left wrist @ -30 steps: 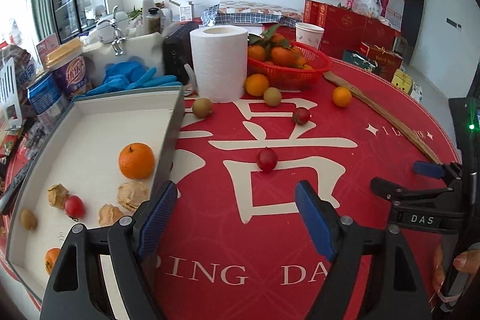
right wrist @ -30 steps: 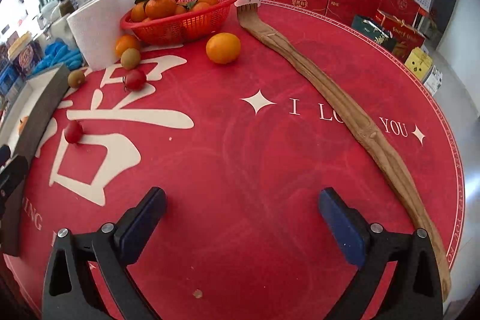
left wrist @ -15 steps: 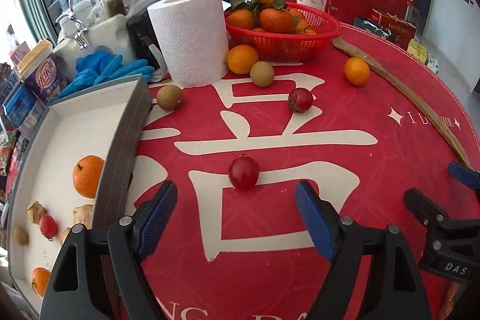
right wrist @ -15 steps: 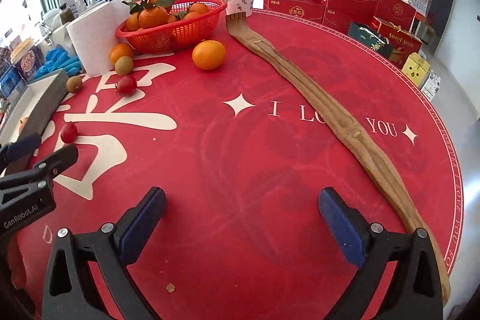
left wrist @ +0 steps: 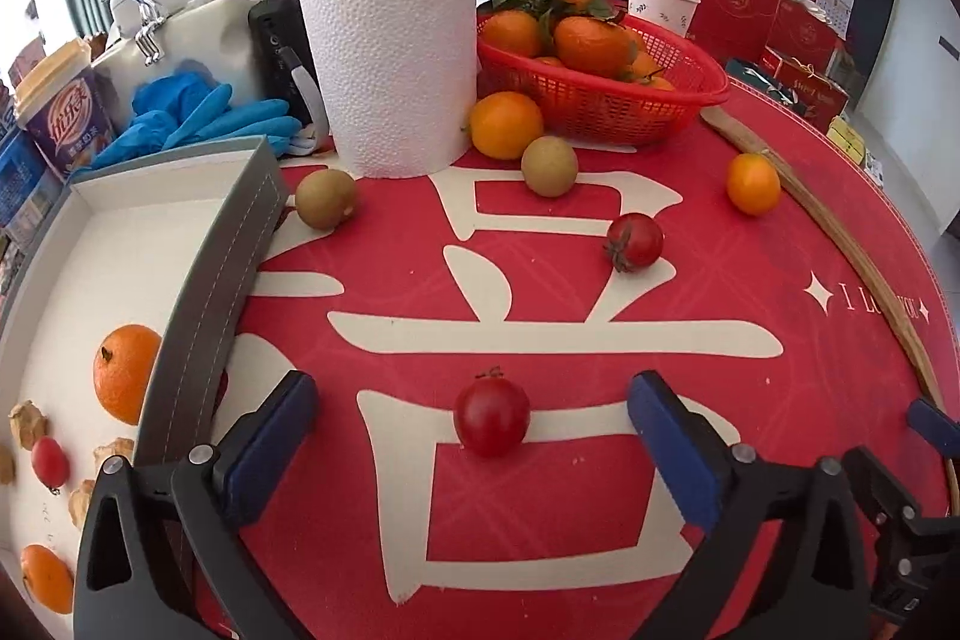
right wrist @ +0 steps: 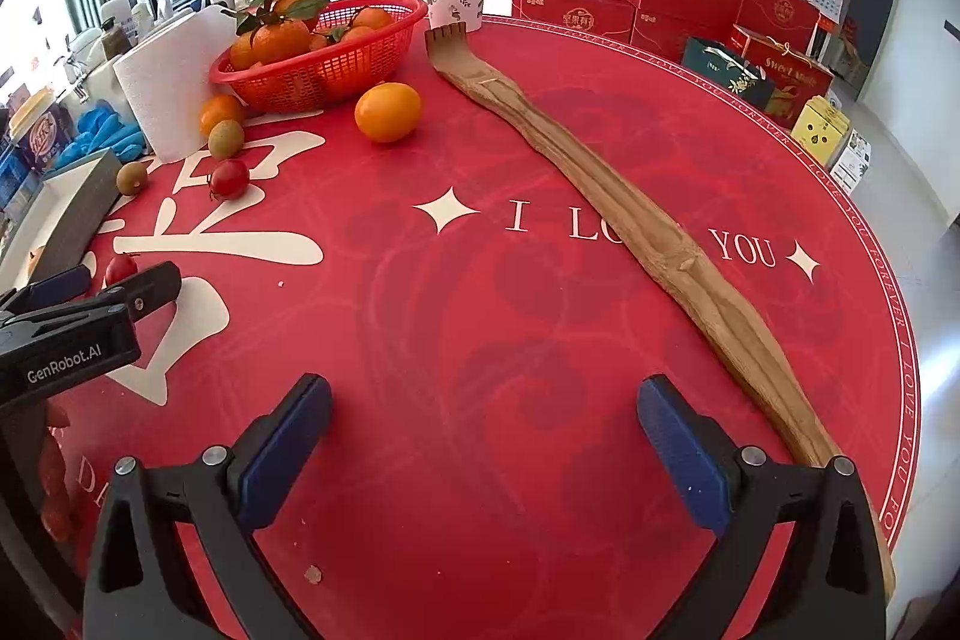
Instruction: Organize fruits
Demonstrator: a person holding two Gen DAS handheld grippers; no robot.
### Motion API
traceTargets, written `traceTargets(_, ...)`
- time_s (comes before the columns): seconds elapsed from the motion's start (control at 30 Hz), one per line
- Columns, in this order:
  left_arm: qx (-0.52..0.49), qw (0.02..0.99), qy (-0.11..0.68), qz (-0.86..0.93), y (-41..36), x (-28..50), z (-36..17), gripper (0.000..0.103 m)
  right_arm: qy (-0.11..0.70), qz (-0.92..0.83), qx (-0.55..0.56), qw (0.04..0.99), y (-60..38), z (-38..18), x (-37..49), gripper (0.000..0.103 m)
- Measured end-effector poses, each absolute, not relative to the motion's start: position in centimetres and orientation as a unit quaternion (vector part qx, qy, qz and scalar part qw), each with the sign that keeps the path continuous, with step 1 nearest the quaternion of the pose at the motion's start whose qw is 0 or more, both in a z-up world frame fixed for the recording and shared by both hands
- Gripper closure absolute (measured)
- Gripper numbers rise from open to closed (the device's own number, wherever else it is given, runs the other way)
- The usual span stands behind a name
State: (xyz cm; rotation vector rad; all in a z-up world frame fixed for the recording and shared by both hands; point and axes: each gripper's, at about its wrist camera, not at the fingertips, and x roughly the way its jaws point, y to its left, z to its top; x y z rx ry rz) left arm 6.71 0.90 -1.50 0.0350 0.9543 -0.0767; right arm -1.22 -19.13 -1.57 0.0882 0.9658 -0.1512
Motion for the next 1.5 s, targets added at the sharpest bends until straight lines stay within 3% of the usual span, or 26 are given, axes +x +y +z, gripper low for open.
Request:
traceTargets(0.27,0.017,0.887,0.46,-0.037,0.9,6.9,-1.4,0.0,0.394,-0.04,0.15,0.906,-23.0,1.1,-3.9,0.001)
traceTargets(0.53,0.017,0.887,0.46,-0.037,0.9,6.9,-1.5,0.0,0.401,0.002,0.225,0.888,-25.2,1.1,-4.7,0.001)
traceTargets(1.5,0.018,0.887,0.46,-0.038,0.9,6.9,-1.5,0.0,0.391,0.057,0.276,0.876,-26.5,1.7,-6.0,0.001)
